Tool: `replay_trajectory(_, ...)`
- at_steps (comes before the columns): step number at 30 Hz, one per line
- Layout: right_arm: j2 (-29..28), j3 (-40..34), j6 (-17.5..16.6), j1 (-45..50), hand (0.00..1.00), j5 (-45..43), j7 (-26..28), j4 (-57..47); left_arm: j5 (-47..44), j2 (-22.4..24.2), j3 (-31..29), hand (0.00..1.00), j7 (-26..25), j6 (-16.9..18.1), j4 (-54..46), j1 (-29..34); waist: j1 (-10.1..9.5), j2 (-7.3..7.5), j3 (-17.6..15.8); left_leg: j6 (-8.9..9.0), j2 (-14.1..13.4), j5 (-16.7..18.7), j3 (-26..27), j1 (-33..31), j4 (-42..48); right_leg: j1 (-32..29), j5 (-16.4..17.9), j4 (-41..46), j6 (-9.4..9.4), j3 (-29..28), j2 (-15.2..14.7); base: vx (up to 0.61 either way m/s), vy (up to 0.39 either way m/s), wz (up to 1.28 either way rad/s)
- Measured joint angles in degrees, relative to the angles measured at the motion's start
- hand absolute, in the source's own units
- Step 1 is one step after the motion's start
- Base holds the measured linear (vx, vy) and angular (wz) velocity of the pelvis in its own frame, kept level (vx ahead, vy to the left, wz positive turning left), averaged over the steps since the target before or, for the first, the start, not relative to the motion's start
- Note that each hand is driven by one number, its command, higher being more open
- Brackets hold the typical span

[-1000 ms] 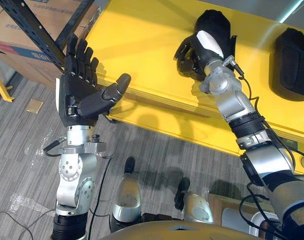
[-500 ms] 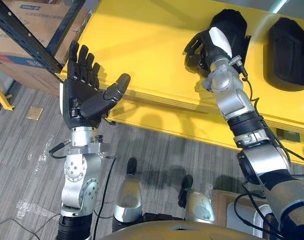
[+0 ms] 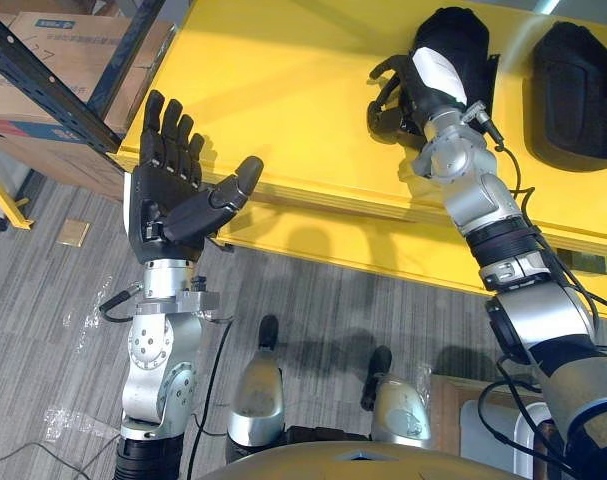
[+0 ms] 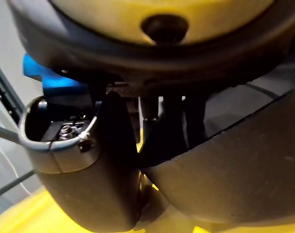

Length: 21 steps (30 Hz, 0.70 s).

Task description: Walk over and take three plastic housings, then place them on the shelf

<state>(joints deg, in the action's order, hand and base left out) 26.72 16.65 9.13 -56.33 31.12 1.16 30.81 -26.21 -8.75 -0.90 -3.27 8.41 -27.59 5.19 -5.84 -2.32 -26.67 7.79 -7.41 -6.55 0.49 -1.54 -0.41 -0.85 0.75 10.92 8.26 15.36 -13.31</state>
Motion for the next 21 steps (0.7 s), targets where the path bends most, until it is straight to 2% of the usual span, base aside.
replay_trajectory(7, 6.6, 2.8, -5.2, 6.6, 1.00, -0.4, 1.2, -11.7, -0.2, -0.3, 0.6, 1.00, 1.1, 0.0, 0.0, 2.4, 1.15, -0.01, 0.5, 0.04, 0.0, -0.1, 0.0, 0.2, 0.0, 0.3, -0.1, -0.4, 0.15, 0.0, 0.1, 0.00, 0.000, 0.00)
replay_trajectory(11, 8.5, 2.3, -6.8, 11.6, 1.00, -3.9, 1.3, -19.5, -0.2, -1.1, 0.8, 1.00, 2.0, 0.0, 0.7, 4.4, 1.52, 0.00, 3.4, 0.11, -0.2, -0.1, 0.9, 1.4, -0.9, 1.1, -0.5, -1.5, 0.51, -0.7, 0.4, 0.01, -0.003, -0.08)
replay_trajectory(15, 11.7, -1.1, -8.5, 13.2, 1.00, -10.5, 1.3, -26.7, -0.2, -2.0, 0.8, 1.00, 2.8, 0.0, 1.0, 5.6, 1.72, 0.02, 5.5, 0.25, -0.3, 0.4, 1.6, 2.2, -0.9, 2.0, -0.8, -2.8, 0.94, -1.3, 0.6, -0.01, 0.005, -0.09)
replay_trajectory(17, 11.9, -4.3, -9.1, 13.5, 1.00, -16.2, 1.3, -29.7, -0.2, -2.7, 0.7, 1.00, 3.1, 0.0, 1.3, 6.9, 1.99, 0.07, 6.6, 0.20, -0.3, 0.5, 2.0, 2.3, -1.1, 2.1, -1.0, -3.2, 1.03, -1.6, 0.7, -0.01, 0.007, -0.06)
replay_trajectory(21, 11.9, -8.0, -10.1, 15.0, 1.00, -20.5, 0.5, -31.8, -0.2, -3.0, 0.7, 1.00, 4.2, 0.0, 2.5, 7.0, 2.07, 0.27, 7.9, 0.18, -0.2, 0.4, 2.1, 3.4, -1.7, 3.3, -1.2, -4.0, 1.16, -1.5, 0.7, 0.00, 0.000, -0.02)
